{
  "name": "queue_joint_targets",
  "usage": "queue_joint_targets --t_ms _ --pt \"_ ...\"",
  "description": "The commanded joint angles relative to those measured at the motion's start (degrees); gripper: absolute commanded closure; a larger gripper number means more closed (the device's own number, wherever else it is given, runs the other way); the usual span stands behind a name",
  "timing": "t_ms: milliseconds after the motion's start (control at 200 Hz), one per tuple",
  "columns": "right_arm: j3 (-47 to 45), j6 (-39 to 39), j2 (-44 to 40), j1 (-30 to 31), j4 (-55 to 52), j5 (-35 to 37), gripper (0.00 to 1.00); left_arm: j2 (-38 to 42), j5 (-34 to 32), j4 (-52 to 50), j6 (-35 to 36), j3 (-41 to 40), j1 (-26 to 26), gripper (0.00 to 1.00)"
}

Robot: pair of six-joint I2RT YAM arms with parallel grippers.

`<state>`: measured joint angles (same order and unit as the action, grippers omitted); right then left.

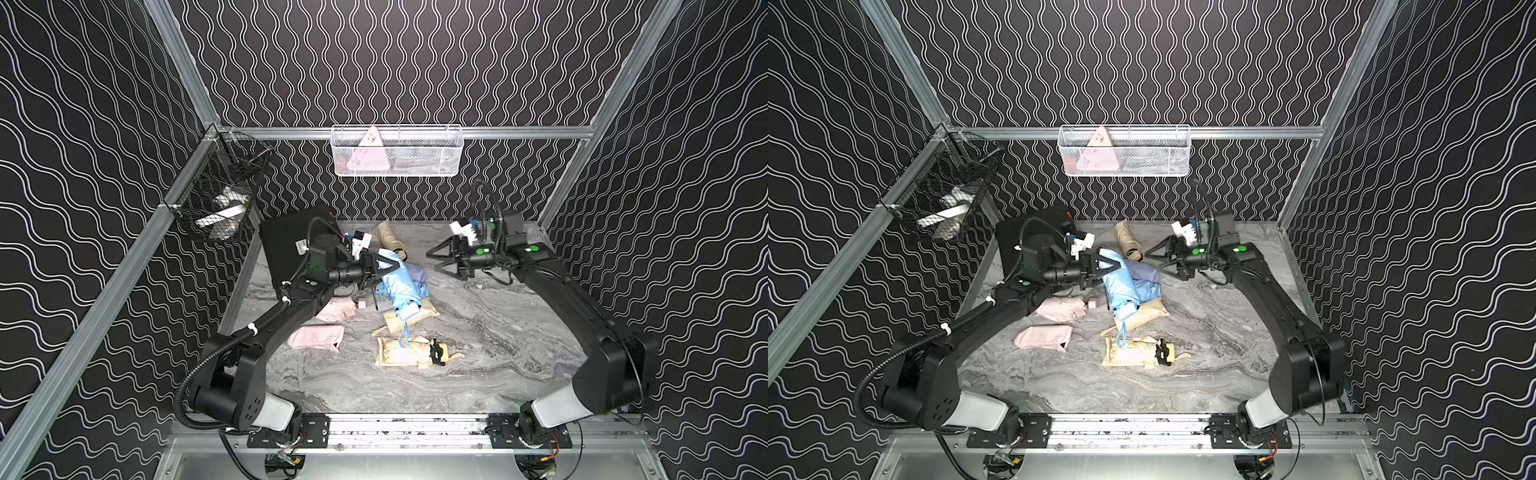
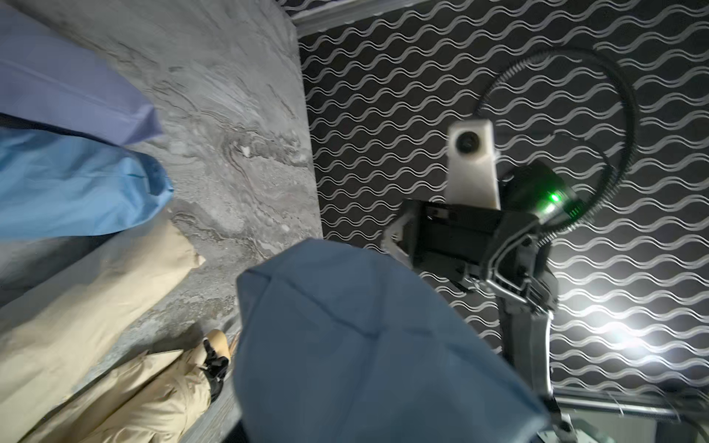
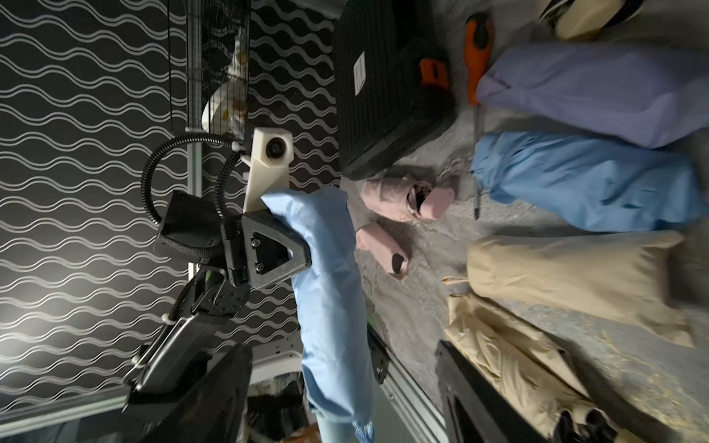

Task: Take umbrellas out of sleeves
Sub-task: Pick up the umbrella from the center of the board, then take out the umbrella from the umbrella sleeve.

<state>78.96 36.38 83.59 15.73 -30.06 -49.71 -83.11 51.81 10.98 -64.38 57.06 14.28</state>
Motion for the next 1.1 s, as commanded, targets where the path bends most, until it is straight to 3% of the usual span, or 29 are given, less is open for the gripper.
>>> queue_joint_targets --t_ms 0,120,230,375,525,1096 --pt "-2.74 0.03 -2.82 -0.70 -1.89 4.00 0.26 0.21 -5.70 -9.84 -0.96 1.74 -1.04 0.74" --pt "-8.61 7.09 -5.00 1.30 4.82 -3.28 0.36 0.90 -10.16 -8.59 -7.96 0.39 -1.63 0.75" --pt "-10.96 7.31 -7.40 5.35 5.47 -1.64 0.46 1.88 -14.24 -6.81 -13.35 -0.81 -1.63 0.75" --pt "-13.34 9.53 -7.31 10.81 8.43 -0.25 0.49 3.04 -17.34 -2.00 -19.88 -2.74 -1.63 0.75" --pt "-13.44 10.80 -5.35 14.37 11.67 1.17 0.51 4.48 -18.49 -2.72 -20.87 -3.08 -1.63 0.75" --pt "-13.10 13.96 -1.29 14.99 17.18 2.24 0.54 7.11 -18.68 -0.04 -23.86 -7.12 -1.69 0.75"
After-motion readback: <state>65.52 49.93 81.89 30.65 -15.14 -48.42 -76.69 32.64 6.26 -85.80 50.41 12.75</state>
